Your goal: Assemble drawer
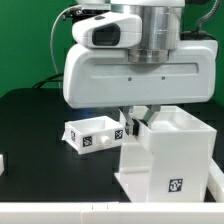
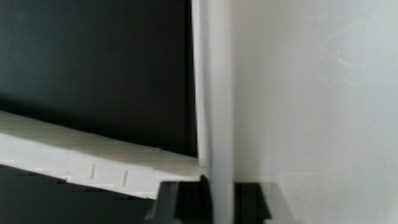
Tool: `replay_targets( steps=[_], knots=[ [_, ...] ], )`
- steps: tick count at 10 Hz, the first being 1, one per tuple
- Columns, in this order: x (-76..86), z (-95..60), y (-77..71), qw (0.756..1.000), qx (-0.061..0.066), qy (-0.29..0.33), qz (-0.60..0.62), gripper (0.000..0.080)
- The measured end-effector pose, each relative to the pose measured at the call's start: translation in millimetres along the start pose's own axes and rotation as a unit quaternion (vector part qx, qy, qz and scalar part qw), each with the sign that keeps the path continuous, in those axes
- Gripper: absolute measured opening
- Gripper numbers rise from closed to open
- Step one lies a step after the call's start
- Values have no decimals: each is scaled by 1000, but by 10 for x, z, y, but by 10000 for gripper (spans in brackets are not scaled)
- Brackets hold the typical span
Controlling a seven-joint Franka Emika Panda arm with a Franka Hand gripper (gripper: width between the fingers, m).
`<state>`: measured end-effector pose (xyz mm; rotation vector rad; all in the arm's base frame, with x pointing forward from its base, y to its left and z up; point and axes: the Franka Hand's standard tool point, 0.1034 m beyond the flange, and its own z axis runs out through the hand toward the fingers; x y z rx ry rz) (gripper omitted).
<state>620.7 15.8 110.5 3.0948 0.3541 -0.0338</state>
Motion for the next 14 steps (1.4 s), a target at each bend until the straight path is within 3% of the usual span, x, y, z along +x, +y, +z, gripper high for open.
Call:
replay_targets(
  steps=[5, 7, 9, 14],
  knots=[
    [-11, 11, 7, 1000, 0, -1, 0, 34],
    [-45, 105, -27, 998, 19, -4, 53, 34],
    [16, 98, -50, 996, 35, 0, 82, 35],
    [74, 86, -246, 993, 36, -3, 116, 35]
  ],
)
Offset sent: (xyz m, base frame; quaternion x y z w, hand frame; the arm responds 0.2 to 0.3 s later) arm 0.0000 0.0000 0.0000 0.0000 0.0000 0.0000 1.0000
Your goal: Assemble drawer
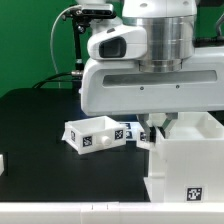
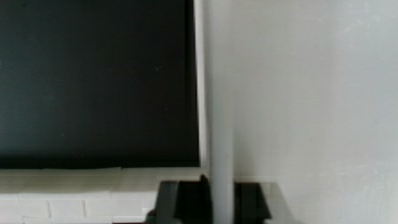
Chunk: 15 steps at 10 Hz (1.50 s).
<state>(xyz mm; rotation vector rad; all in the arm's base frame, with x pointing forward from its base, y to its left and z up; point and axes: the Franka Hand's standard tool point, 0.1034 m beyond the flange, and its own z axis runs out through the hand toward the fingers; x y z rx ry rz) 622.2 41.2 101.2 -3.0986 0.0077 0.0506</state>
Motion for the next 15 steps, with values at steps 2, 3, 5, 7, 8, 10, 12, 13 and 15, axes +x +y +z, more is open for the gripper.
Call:
replay_targets(
  steps=[2, 3, 5, 7, 8, 10, 12, 13, 15],
  knots=[
    [-1, -4, -7, 1000, -7, 0, 5, 35],
    [-1, -4, -1, 1000, -6, 0, 6, 35],
    [-1, -4, -4, 1000, -6, 0, 6, 203],
    [-1, -5, -3, 1000, -6, 0, 6, 339],
    [3, -41, 16, 1000, -2, 0, 10, 535],
    [-42, -393, 205, 999, 15, 0, 28, 623],
    [-258, -673, 224, 1000, 18, 3, 16, 647],
    [-344, -751, 204, 1000, 17, 9, 8, 647],
    [-442, -770, 234, 1000, 15, 21, 9, 649]
  ],
)
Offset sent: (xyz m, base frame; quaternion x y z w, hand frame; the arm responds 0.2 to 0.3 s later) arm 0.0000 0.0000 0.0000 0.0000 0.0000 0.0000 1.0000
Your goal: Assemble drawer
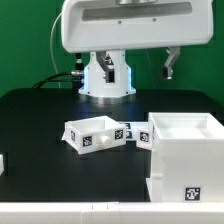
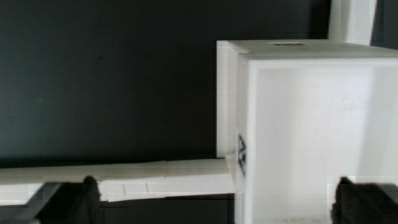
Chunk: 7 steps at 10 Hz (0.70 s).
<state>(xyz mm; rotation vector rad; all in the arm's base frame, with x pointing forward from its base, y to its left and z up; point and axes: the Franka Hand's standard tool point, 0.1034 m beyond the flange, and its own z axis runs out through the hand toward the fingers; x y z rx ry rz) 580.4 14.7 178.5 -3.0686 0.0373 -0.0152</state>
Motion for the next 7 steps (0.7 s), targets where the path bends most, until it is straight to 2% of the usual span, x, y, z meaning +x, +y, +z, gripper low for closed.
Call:
replay_targets(
  steps=[4, 5, 6, 7],
  knots=[
    [0, 15, -3, 1000, 0, -1, 0, 649],
    [-7, 20, 37, 1000, 0, 8, -23, 649],
    [-116, 54, 164, 998, -4, 22, -57, 649],
    [-309, 94, 323, 994, -10, 30, -101, 649]
  ],
)
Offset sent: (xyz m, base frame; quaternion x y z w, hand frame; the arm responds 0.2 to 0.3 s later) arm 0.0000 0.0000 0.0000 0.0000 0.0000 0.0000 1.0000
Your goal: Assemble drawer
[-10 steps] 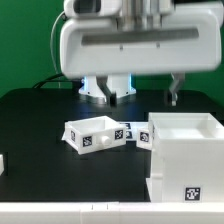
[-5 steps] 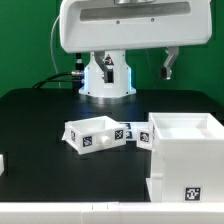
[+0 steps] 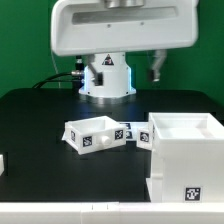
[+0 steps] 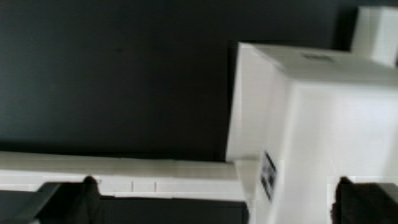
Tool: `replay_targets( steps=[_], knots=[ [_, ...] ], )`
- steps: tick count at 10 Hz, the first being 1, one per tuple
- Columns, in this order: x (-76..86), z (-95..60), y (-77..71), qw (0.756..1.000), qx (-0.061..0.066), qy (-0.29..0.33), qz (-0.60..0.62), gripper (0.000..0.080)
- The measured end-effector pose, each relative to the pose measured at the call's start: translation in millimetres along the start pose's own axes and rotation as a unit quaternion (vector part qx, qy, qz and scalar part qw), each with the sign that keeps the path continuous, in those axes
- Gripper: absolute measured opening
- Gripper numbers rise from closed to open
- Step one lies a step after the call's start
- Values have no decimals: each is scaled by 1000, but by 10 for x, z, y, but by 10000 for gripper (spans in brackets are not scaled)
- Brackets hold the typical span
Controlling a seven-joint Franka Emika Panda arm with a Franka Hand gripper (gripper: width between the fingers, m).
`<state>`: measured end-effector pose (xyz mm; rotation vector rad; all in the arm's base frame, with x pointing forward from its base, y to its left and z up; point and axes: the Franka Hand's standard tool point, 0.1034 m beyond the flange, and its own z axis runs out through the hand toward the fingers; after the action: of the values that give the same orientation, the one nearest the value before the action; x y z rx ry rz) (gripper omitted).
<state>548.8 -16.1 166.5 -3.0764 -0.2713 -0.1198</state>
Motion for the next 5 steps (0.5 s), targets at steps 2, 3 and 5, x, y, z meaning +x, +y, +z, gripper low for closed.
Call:
replay_targets(
  steps=[2, 3, 5],
  knots=[
    [-419, 204, 65, 1000, -12, 8, -21, 649],
    [-438, 218, 7, 1000, -18, 9, -24, 649],
    [-430, 216, 17, 1000, -17, 9, -23, 649]
  ],
)
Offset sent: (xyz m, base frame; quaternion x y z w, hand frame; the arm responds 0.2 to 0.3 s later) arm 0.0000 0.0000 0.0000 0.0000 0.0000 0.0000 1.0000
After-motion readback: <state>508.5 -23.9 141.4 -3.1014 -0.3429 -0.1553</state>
